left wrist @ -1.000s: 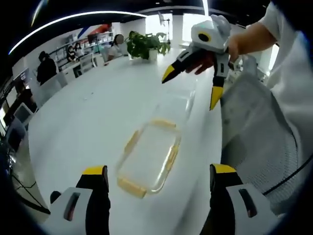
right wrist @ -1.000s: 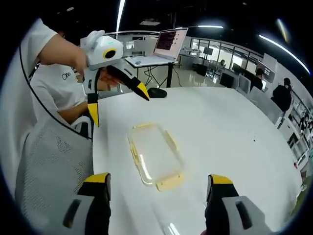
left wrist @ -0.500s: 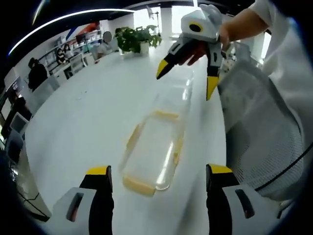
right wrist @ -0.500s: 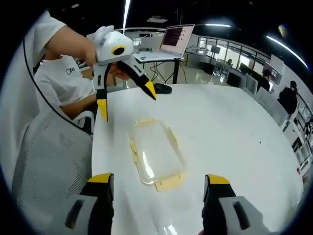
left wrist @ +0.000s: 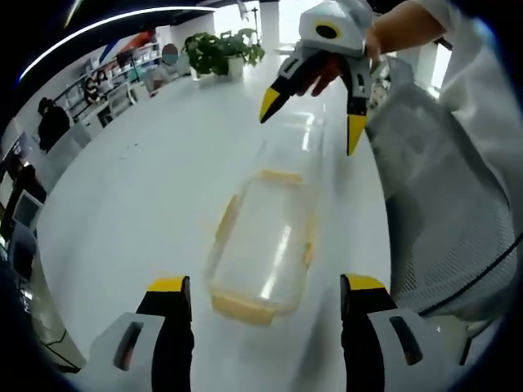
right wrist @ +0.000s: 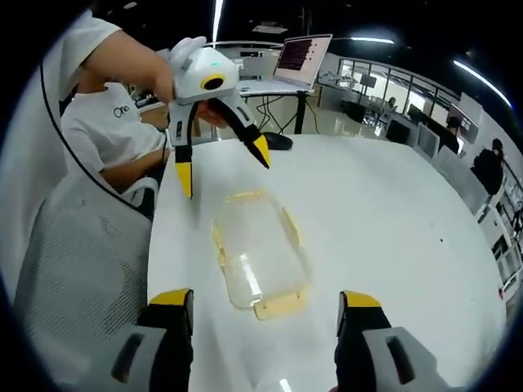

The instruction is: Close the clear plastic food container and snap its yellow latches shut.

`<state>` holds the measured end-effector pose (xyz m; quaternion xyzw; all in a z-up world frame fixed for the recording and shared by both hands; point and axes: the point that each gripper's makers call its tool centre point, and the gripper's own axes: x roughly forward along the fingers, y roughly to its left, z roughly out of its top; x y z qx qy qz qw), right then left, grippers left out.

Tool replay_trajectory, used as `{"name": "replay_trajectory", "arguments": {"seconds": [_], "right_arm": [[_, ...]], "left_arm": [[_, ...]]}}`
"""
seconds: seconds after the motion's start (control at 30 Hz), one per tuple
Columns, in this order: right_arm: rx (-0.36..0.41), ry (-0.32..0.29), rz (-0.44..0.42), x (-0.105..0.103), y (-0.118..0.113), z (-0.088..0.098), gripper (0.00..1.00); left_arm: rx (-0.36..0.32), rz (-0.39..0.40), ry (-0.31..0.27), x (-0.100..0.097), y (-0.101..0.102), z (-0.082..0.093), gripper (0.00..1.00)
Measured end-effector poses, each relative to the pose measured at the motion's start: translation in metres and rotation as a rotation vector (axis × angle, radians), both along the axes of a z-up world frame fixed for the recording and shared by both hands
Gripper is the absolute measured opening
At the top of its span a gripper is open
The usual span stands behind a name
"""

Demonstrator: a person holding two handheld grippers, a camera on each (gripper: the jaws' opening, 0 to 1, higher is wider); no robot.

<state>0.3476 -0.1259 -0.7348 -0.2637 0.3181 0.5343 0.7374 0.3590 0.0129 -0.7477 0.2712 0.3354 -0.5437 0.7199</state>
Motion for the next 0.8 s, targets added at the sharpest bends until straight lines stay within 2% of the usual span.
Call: {"name": "replay_trajectory", "arguments": {"seconds": [0.5, 0.6, 0.7, 0.8], "right_arm": [[-0.076, -0.013, 0.081, 0.007, 0.001, -0.015, 0.64], [-0.078, 0.01, 0.092, 0.006, 0.002, -0.017, 0.61], [-0.103, 0.011, 0.103, 0.006, 0.003, -0.021, 0.6], [-0.112, 0.012, 0.121, 0.005, 0.005, -0.023, 0.59]], "left_arm": [[0.063, -0.059, 0.005, 0.005, 0.009, -0.017, 0.7], [0.084, -0.086, 0.004, 0.005, 0.011, -0.022, 0.67], [0.073, -0.113, 0.002, 0.005, 0.008, -0.021, 0.61], [0.098, -0.114, 0.011, 0.007, 0.011, -0.028, 0.65]]}}
